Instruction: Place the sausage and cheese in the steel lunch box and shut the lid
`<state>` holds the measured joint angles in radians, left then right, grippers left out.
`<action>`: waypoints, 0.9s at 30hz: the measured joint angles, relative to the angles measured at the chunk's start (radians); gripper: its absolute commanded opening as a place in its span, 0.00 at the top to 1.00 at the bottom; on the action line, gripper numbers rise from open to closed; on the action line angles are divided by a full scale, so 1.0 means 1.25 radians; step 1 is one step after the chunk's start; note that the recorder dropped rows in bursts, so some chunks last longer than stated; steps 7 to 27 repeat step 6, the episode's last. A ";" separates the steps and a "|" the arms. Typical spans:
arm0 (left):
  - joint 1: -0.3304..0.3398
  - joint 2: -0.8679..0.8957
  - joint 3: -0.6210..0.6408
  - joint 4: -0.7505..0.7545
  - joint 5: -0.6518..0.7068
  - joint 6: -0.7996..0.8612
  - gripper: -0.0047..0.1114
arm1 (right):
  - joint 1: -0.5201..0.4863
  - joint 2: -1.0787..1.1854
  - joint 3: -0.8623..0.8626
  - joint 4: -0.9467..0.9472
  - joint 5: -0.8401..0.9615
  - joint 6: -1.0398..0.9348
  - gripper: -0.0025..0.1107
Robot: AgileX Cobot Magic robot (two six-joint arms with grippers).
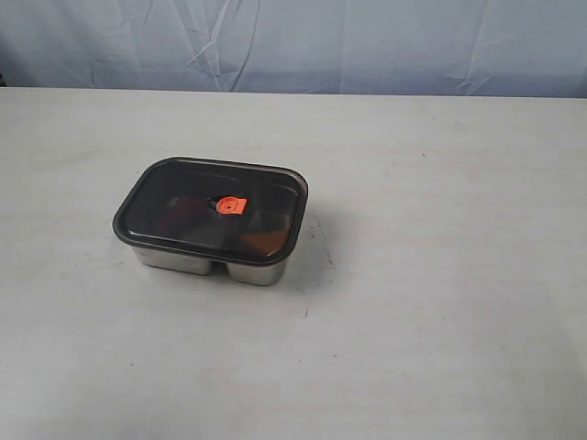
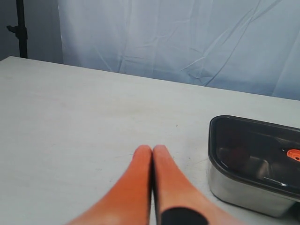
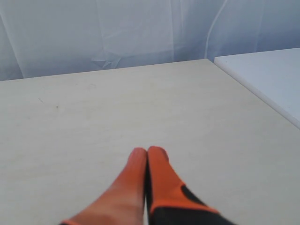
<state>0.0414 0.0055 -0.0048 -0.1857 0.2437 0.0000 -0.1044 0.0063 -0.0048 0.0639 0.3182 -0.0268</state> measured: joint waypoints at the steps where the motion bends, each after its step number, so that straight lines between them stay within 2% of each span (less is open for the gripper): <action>1: 0.000 0.000 0.000 0.000 0.000 0.000 0.96 | 0.000 0.000 0.000 0.000 0.000 0.000 0.99; 27: 0.000 0.000 0.000 0.000 -0.005 0.000 0.96 | 0.000 0.000 0.000 0.000 0.000 0.000 0.99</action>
